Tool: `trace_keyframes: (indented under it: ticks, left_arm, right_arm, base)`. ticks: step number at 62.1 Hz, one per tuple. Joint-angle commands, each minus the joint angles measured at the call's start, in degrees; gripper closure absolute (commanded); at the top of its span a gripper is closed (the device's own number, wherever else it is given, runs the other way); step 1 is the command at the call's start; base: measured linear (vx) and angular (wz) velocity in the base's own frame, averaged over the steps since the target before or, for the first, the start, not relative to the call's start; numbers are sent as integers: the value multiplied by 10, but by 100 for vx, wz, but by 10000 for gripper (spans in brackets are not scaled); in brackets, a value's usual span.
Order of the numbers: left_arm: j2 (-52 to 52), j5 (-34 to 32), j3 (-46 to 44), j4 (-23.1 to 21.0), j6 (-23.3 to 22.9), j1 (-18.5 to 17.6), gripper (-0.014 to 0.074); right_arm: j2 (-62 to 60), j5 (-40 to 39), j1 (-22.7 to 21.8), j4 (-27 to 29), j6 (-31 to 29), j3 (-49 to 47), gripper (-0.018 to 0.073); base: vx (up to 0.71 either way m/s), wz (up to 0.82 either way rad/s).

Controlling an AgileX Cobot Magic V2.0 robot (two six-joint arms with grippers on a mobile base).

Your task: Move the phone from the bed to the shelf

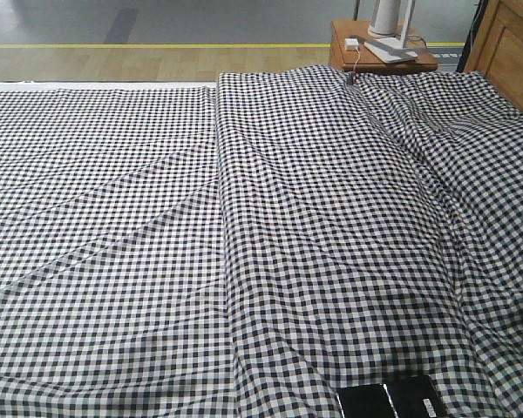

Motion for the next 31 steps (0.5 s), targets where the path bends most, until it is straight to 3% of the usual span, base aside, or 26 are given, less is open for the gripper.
trace_keyframes:
  ticks: [1, 18, 31]
  left_arm:
    - [-3, -42, 2, -5, -2, -2, 596]
    - [-3, -42, 2, -5, -2, -2, 596]
    - [-3, -42, 2, -5, -2, -2, 596]
  right_arm:
    - [16, -35, -2, -4, -7, -53, 564]
    - [124, 126, -2, -4, -6, -209, 564]
    - [233, 205, -2, -4, -6, -307, 543]
  base:
    - [0, 0]
    - [0, 0]
    - [0, 0]
